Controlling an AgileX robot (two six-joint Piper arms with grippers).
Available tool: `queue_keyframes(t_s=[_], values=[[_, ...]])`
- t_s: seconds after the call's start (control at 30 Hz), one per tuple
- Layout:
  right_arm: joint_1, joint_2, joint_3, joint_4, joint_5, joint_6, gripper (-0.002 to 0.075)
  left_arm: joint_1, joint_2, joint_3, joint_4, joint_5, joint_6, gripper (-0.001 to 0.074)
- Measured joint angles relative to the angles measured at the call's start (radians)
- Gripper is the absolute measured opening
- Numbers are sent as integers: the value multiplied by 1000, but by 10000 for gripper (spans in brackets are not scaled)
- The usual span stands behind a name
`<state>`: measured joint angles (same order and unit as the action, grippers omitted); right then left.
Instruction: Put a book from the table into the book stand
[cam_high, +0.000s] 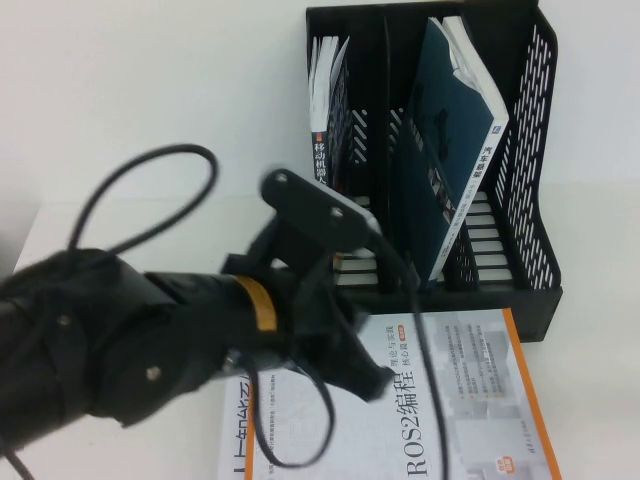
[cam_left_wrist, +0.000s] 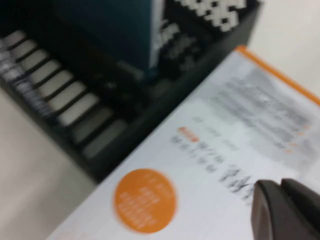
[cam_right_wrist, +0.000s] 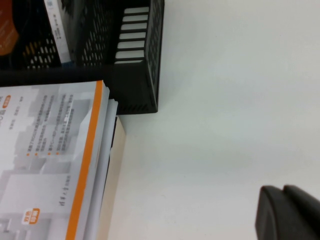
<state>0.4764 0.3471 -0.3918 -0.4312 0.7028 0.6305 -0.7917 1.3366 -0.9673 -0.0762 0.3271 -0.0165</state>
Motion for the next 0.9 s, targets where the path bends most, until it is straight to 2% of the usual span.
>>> queue_keyframes(t_s=[0.23, 0.4, 0.6, 0.77, 0.9], values=[[-1, 0, 0, 0, 0, 0, 5, 100, -164, 0, 151, 45, 0, -2], [-1, 0, 0, 0, 0, 0, 5, 189, -403, 0, 184, 219, 0, -2], [-1, 0, 0, 0, 0, 0, 5, 362, -690, 80, 171, 417, 0, -2], [-1, 0, 0, 0, 0, 0, 5, 505, -924, 238, 138, 414, 0, -2], [-1, 0, 0, 0, 0, 0, 5, 641, -1079, 378, 36, 409, 17, -2]])
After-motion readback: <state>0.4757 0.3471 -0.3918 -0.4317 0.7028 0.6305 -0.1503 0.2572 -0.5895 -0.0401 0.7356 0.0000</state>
